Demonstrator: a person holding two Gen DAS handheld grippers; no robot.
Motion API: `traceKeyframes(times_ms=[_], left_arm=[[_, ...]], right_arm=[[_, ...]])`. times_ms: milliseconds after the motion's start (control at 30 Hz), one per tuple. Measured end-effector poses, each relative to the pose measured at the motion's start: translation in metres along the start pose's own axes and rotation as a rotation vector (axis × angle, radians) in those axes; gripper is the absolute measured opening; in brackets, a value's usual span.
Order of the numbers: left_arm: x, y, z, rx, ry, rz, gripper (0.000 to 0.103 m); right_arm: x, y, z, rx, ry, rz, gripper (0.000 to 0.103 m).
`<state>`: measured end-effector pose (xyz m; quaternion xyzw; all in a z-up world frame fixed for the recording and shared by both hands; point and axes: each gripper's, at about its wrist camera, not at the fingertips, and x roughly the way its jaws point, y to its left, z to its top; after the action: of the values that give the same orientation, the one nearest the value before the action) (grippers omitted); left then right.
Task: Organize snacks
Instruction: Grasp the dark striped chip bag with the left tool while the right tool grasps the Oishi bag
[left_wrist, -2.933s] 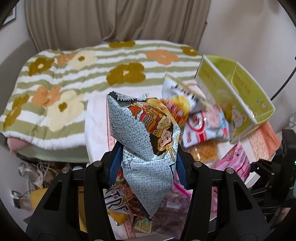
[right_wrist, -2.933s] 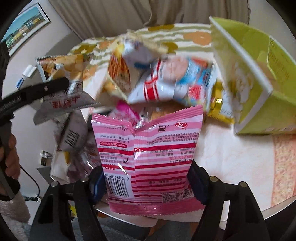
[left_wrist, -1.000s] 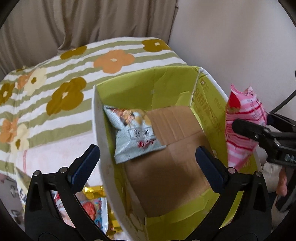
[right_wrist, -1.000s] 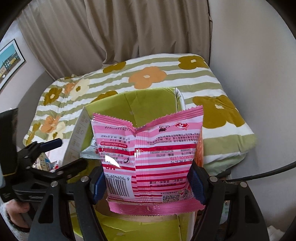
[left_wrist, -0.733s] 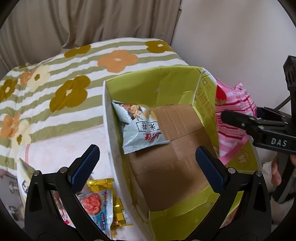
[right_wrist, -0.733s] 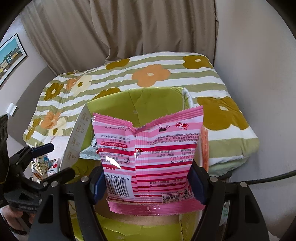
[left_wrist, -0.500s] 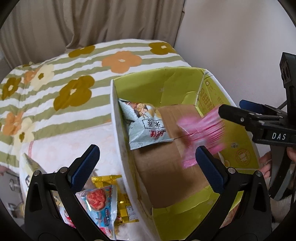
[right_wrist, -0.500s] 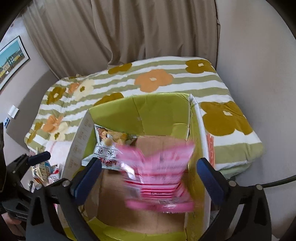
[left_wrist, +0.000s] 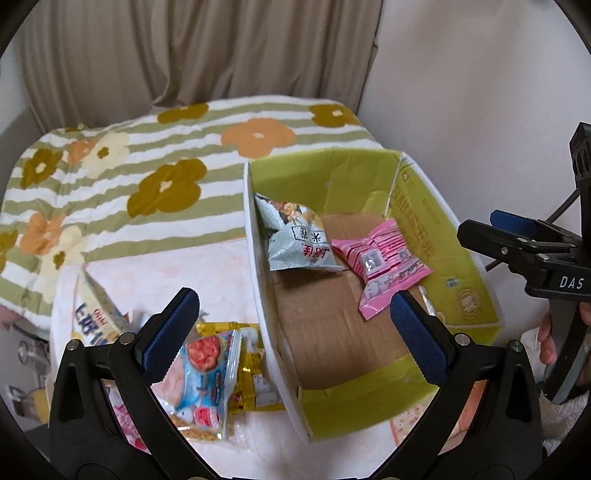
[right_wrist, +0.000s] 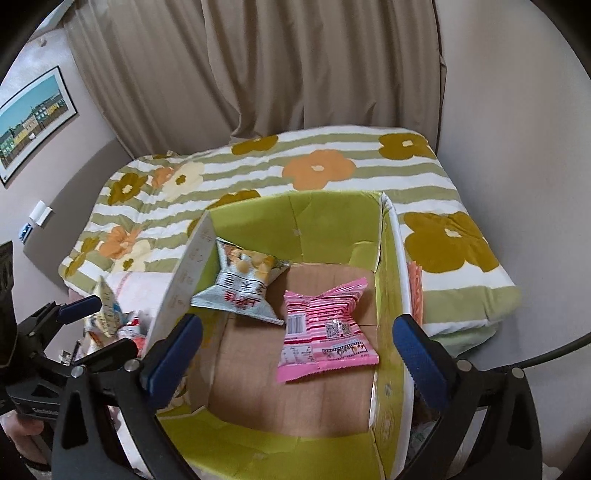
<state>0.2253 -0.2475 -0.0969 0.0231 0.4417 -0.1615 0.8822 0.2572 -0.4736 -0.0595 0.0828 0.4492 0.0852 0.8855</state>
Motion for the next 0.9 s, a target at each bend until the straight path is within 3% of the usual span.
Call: traceKeyframes(times_ms=[233,433,900], left_arm=[[-0.05,0.004,-0.017,-0.052,-0.088,0.036,0.103],[-0.092,0.022,-0.04,-0.103,-0.12,0.137,0.103],[-0.148,0.118,-0.109,-0.267,-0.136,0.291,0.103]], right_arm=[[-0.033,0.024,-0.003,-0.072,-0.054,0.061,0.102],[-0.042,0.051,-0.006,-0.132,-0.071,0.174,0.102],[-0.026,0.144,-0.022,-0.287,-0.052,0.298,0.103]])
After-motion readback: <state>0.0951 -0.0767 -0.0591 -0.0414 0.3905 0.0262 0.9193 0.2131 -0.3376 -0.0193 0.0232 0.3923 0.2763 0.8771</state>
